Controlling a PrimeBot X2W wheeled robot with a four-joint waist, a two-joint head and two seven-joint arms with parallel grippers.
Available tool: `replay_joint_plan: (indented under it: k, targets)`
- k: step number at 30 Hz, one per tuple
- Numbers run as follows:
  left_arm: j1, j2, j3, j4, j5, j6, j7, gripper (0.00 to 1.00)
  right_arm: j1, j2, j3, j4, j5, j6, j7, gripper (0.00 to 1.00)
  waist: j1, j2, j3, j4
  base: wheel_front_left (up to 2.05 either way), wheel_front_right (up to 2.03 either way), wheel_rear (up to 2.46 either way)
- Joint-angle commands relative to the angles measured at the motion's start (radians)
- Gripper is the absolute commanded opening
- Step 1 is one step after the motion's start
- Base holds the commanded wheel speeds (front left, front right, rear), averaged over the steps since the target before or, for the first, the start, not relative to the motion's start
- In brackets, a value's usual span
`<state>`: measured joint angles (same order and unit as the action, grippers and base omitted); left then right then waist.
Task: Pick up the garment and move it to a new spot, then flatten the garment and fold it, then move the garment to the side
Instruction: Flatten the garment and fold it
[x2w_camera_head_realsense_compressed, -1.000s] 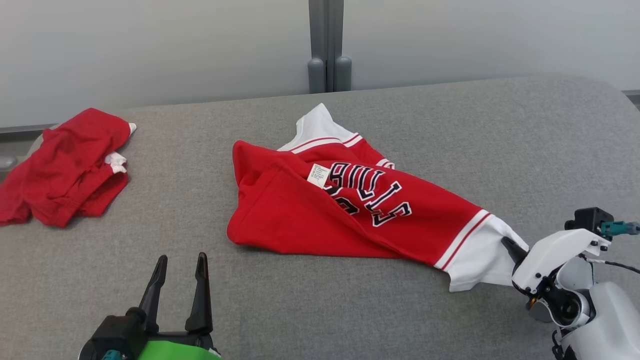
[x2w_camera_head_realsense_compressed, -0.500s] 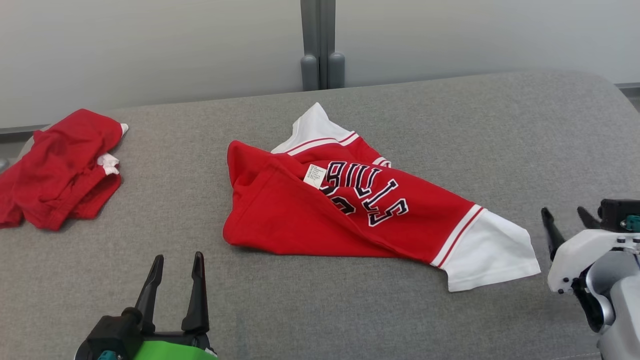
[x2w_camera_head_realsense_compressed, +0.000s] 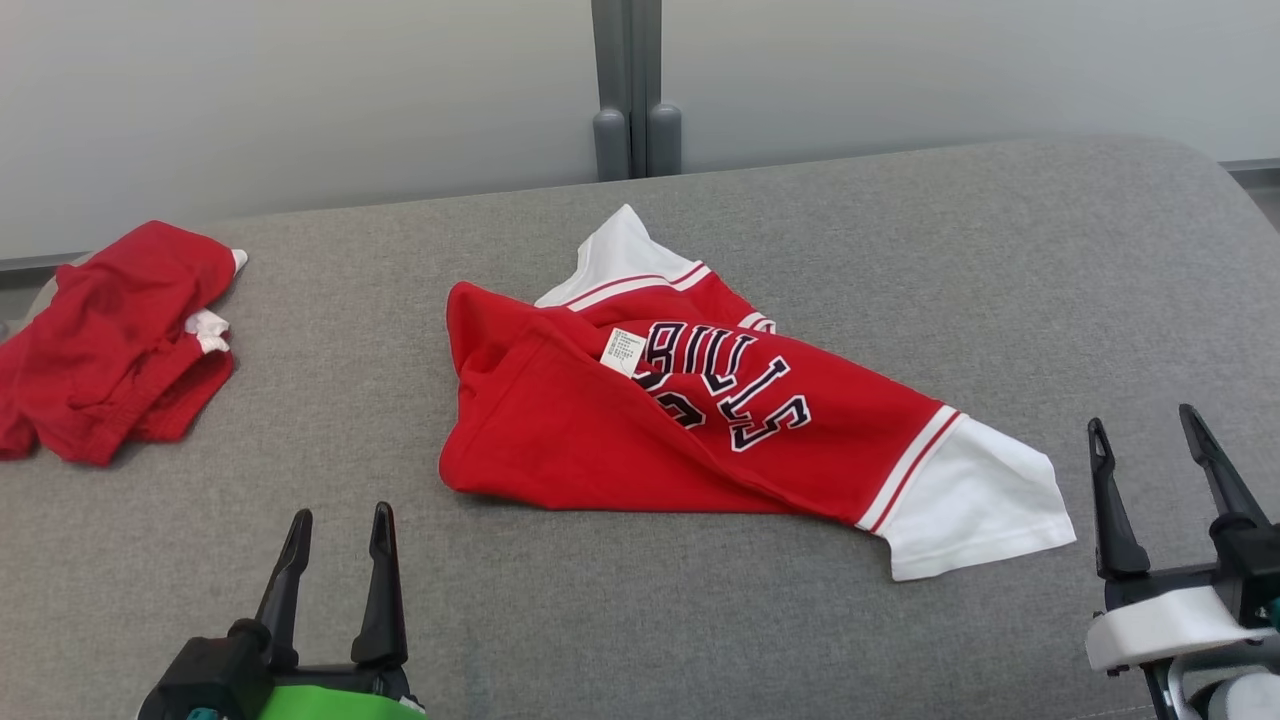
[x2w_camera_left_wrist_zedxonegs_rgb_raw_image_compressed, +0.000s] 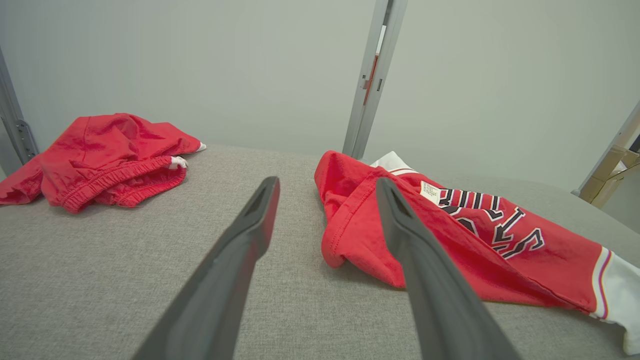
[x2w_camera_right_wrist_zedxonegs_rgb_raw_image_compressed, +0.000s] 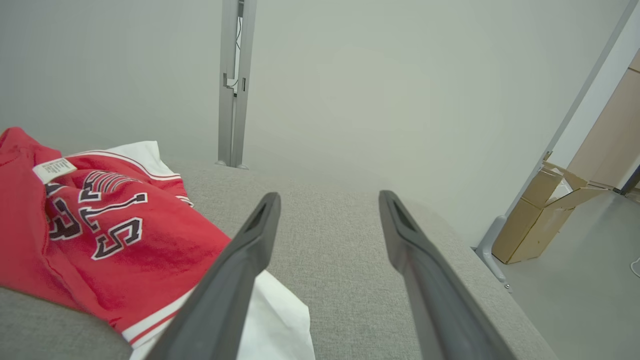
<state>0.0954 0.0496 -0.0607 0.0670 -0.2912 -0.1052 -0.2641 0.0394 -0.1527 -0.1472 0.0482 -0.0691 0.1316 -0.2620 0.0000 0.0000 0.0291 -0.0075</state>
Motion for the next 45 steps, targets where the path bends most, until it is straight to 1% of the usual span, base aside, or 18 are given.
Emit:
replay_joint_plan:
  k: [1,3,6,11,15,18,21,23,25,26,28,31,33,36,39,41,45]
  targets:
    - [0.008,0.002,0.005,-0.003,0.002,0.004,0.0,1.0,0.042,0.008,-0.004,-0.03,0.0,-0.002,-0.003,1.0,0.0,0.0,0.003,0.0,0.0,0.0,0.0]
    - [0.009,0.002,0.008,-0.002,0.002,0.003,-0.001,1.0,0.076,0.032,-0.003,-0.087,0.009,-0.002,-0.003,1.0,0.0,0.0,0.004,0.001,0.0,0.0,0.0]
    - [0.013,0.002,0.014,0.004,0.005,0.001,-0.001,1.0,0.121,0.058,0.0,-0.122,0.011,-0.002,-0.003,1.0,0.0,0.0,0.003,0.001,0.0,0.0,0.0]
    - [0.006,0.002,0.019,0.012,0.016,-0.004,-0.001,1.0,0.146,0.084,0.018,-0.121,0.025,-0.002,-0.004,1.0,0.0,0.0,0.006,-0.006,0.0,0.0,0.0]
    - [-0.054,0.002,0.0,0.03,0.034,-0.013,0.0,1.0,0.109,0.092,0.044,-0.122,0.026,-0.002,-0.004,1.0,0.0,0.0,0.034,-0.028,0.0,0.0,0.0]
    - [-0.135,0.008,-0.048,0.119,0.06,-0.022,0.0,1.0,0.078,0.095,0.07,-0.124,0.023,-0.002,-0.004,1.0,0.0,0.0,0.068,-0.053,0.0,0.0,0.0]
    - [-0.268,0.049,-0.129,0.244,0.067,-0.025,0.006,1.0,0.04,0.097,0.093,-0.134,0.023,-0.002,-0.004,1.0,0.0,0.0,0.111,-0.078,0.0,0.0,0.0]
    - [-0.375,0.074,-0.203,0.327,0.028,-0.026,0.025,1.0,0.022,0.098,0.109,-0.139,0.021,-0.002,-0.004,1.0,0.0,0.0,0.141,-0.095,0.0,0.0,0.0]
    - [-0.474,0.115,-0.277,0.403,-0.011,-0.025,0.062,1.0,0.004,0.098,0.125,-0.144,0.02,-0.002,-0.004,1.0,0.0,0.0,0.17,-0.112,0.0,0.0,0.0]
    - [-0.527,0.13,-0.301,0.441,-0.051,-0.025,0.076,1.0,-0.006,0.098,0.132,-0.143,0.019,-0.002,-0.004,1.0,0.0,0.0,0.184,-0.122,0.0,0.0,0.0]
    - [-0.603,0.163,-0.344,0.511,-0.095,-0.024,0.104,1.0,-0.021,0.099,0.142,-0.145,0.019,-0.002,-0.004,1.0,0.0,0.0,0.206,-0.14,0.0,0.0,0.0]
    - [-0.685,0.196,-0.389,0.596,-0.167,-0.024,0.132,1.0,-0.033,0.1,0.14,-0.148,0.022,-0.002,-0.004,1.0,0.0,0.0,0.222,-0.162,0.0,0.0,0.0]
    - [-0.722,0.213,-0.436,0.629,-0.213,-0.025,0.137,1.0,-0.04,0.101,0.139,-0.152,0.025,-0.002,-0.004,1.0,0.0,0.0,0.226,-0.174,0.0,0.0,0.0]
    - [-0.76,0.251,-0.513,0.653,-0.269,-0.024,0.125,1.0,-0.041,0.102,0.14,-0.153,0.027,-0.002,-0.004,1.0,0.0,0.0,0.228,-0.18,0.0,0.0,0.0]
    - [-0.79,0.277,-0.574,0.671,-0.324,-0.025,0.106,1.0,-0.035,0.102,0.141,-0.151,0.03,-0.002,-0.004,1.0,0.0,0.0,0.225,-0.182,0.0,0.0,0.0]
    - [-0.813,0.292,-0.594,0.694,-0.349,-0.025,0.087,1.0,-0.037,0.102,0.146,-0.149,0.032,-0.002,-0.004,1.0,0.0,0.0,0.226,-0.184,0.0,0.0,0.0]
    - [-0.84,0.303,-0.632,0.732,-0.386,-0.025,0.057,1.0,-0.04,0.102,0.149,-0.15,0.036,-0.002,-0.004,1.0,0.0,0.0,0.226,-0.186,0.0,0.0,0.0]
